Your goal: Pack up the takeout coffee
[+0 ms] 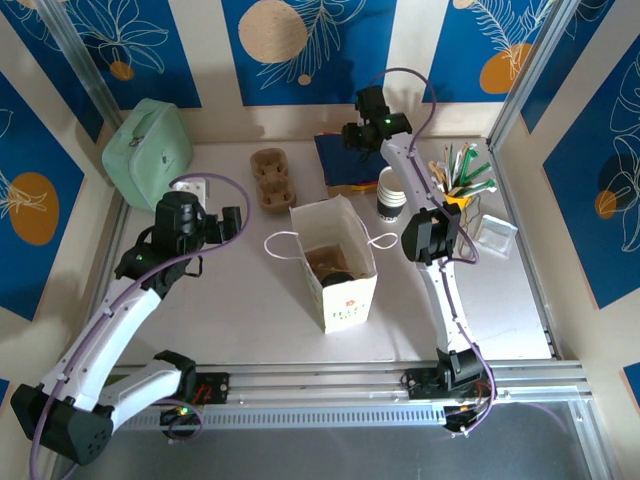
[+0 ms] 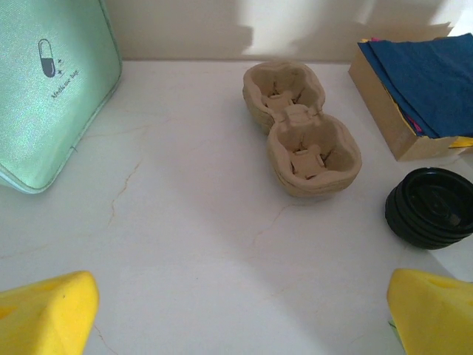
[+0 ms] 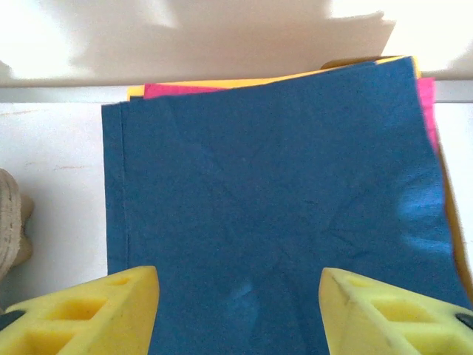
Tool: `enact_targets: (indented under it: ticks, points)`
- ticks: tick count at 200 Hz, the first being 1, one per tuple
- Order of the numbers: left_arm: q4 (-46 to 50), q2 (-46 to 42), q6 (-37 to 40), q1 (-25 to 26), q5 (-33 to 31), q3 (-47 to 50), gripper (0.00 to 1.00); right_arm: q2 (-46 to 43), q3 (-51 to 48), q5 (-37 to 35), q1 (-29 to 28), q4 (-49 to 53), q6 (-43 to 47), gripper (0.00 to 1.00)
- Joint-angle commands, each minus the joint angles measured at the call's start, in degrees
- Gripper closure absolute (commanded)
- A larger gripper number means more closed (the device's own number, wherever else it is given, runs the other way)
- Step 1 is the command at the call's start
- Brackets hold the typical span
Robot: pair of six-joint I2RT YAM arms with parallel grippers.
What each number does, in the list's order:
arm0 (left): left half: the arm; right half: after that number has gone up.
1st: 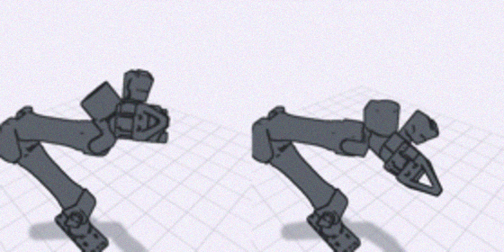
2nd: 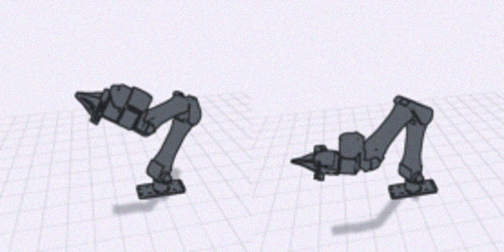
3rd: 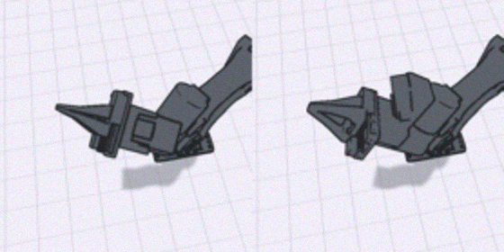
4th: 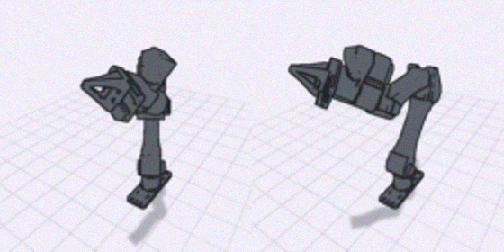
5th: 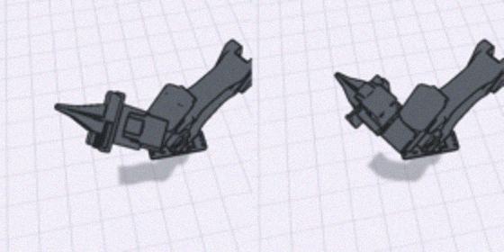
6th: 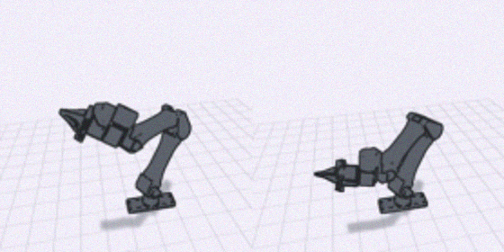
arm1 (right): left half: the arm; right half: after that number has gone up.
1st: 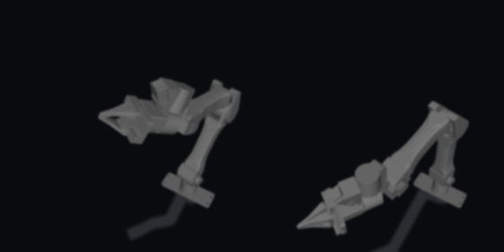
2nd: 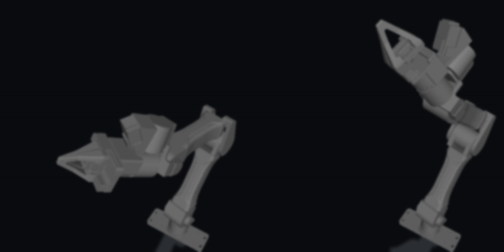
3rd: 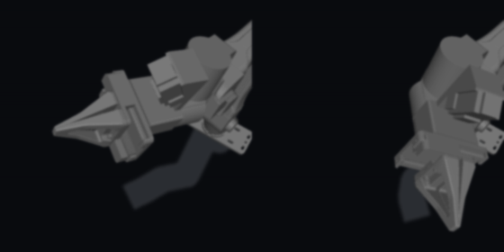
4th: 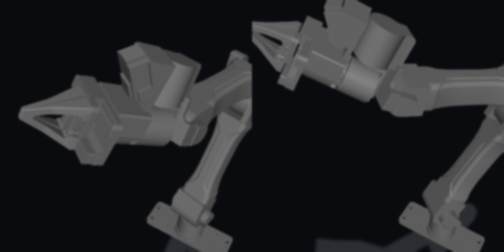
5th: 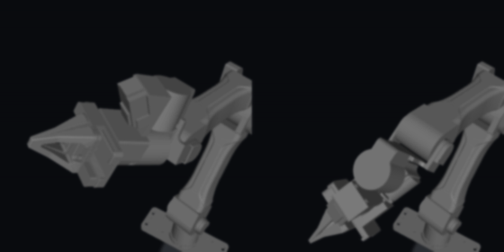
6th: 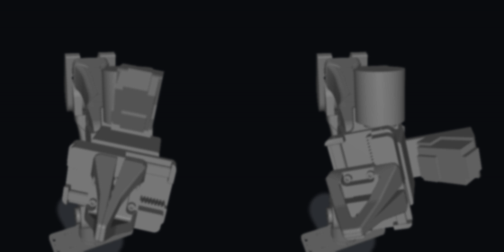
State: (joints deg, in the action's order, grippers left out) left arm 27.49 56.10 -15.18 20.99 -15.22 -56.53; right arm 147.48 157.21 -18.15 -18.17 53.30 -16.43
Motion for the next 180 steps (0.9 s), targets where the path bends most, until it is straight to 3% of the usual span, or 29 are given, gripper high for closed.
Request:
enact_targets:
  ticks: [1, 71, 180]
  points:
    - [-0.1, 0.3, -0.8, -0.7, 1.1, -1.5, 0.0, 2.0, 1.8, -2.0, -0.5, -2.3, 1.1, 0.39]
    - [-1.4, 1.4, -1.2, -0.8, 1.6, -1.7, 0.0, 5.8, 2.1, -5.5, -1.5, -4.3, 3.7, 0.33]
    - [-2.1, 1.0, -0.4, -0.8, 1.1, -1.3, 0.0, 8.5, 1.9, -7.9, -1.5, -2.7, 3.6, 0.33]
